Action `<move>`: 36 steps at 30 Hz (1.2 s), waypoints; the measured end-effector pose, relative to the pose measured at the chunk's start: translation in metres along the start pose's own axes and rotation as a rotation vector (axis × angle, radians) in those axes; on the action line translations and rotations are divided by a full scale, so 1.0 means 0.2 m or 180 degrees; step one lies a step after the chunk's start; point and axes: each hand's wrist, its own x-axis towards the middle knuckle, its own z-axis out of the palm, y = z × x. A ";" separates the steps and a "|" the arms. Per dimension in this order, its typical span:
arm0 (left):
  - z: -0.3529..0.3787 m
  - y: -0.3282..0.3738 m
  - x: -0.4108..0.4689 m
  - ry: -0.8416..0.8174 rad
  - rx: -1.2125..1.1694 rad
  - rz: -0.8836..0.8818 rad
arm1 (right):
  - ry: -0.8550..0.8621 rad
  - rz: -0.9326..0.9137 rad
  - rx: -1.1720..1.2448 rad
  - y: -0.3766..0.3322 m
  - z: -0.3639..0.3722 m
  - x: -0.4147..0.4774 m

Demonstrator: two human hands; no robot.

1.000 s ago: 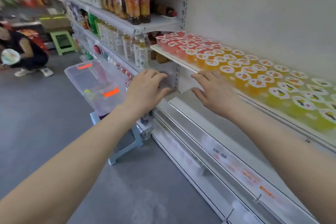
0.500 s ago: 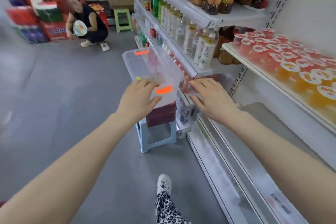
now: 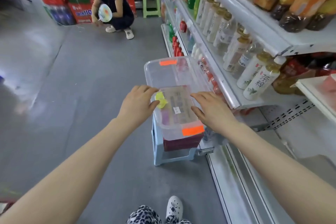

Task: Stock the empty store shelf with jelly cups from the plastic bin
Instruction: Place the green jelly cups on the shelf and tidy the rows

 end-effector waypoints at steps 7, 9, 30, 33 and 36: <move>0.23 -0.26 0.32 -0.0439 -0.0075 -0.0072 | -0.0351 0.0086 0.0188 0.11 0.29 0.32; 0.29 -0.32 0.44 -0.0537 -0.0106 0.0028 | -0.0400 0.0168 0.0266 0.13 0.38 0.41; 0.66 -0.65 1.26 -0.0775 -0.0171 0.1222 | -0.1613 0.0715 -0.0018 0.04 1.15 1.03; 0.67 -0.65 1.26 -0.0862 -0.0121 0.1245 | -0.1809 0.1139 -0.0167 0.11 1.14 1.00; 0.67 -0.65 1.28 -0.1028 0.0003 0.1290 | -0.1915 0.1559 -0.0299 0.18 1.11 0.96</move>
